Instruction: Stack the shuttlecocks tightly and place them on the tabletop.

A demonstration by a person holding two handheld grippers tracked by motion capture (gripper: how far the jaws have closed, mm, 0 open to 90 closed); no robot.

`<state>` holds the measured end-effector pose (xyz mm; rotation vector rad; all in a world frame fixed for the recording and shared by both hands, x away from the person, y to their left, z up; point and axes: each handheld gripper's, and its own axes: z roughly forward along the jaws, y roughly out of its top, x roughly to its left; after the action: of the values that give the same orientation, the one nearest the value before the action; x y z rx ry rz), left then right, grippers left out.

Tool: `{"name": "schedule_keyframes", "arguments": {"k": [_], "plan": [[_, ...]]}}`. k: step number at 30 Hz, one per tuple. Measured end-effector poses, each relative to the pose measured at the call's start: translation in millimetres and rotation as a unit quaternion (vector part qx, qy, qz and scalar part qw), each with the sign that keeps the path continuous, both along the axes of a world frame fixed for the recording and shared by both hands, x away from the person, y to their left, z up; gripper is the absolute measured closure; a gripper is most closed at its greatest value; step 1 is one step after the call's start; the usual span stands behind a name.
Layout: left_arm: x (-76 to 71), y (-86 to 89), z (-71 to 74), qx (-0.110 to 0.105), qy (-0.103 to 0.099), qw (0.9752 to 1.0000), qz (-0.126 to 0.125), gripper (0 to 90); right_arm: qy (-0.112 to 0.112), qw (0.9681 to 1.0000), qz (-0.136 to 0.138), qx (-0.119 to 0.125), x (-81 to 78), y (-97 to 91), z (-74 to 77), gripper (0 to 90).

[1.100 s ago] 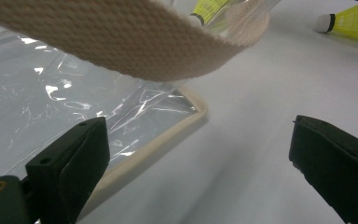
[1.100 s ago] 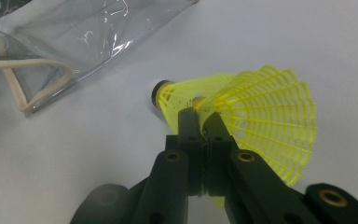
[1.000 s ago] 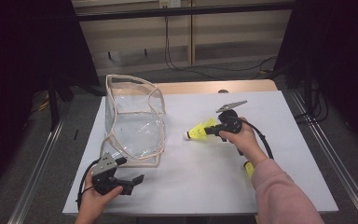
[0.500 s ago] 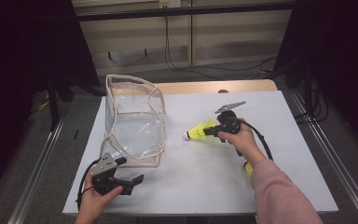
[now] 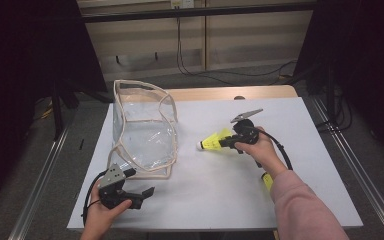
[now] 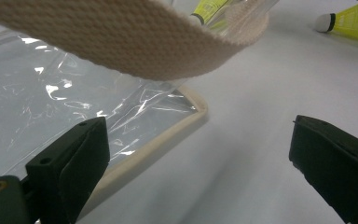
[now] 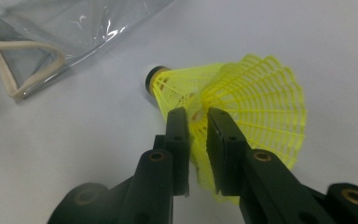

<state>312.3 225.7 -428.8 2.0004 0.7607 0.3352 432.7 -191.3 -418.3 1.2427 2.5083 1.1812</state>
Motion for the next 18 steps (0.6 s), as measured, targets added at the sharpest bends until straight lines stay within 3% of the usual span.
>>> {"name": "schedule_keyframes", "arguments": {"k": [8,13,18], "plan": [[0.0,-0.2,0.0,0.002,-0.002,1.0,-0.001,5.0,0.022,0.9997,0.008,-0.009,-2.0,-5.5,-0.3,75.0],[-0.1,0.0,0.3,0.003,-0.003,1.0,0.001,5.0,0.017,0.9998,0.01,-0.005,-2.4,-9.4,2.3,88.5],[-0.1,-0.2,0.2,0.002,-0.002,1.0,0.001,5.0,0.006,0.9998,0.022,0.0,-2.3,-8.4,4.1,89.7]]}}
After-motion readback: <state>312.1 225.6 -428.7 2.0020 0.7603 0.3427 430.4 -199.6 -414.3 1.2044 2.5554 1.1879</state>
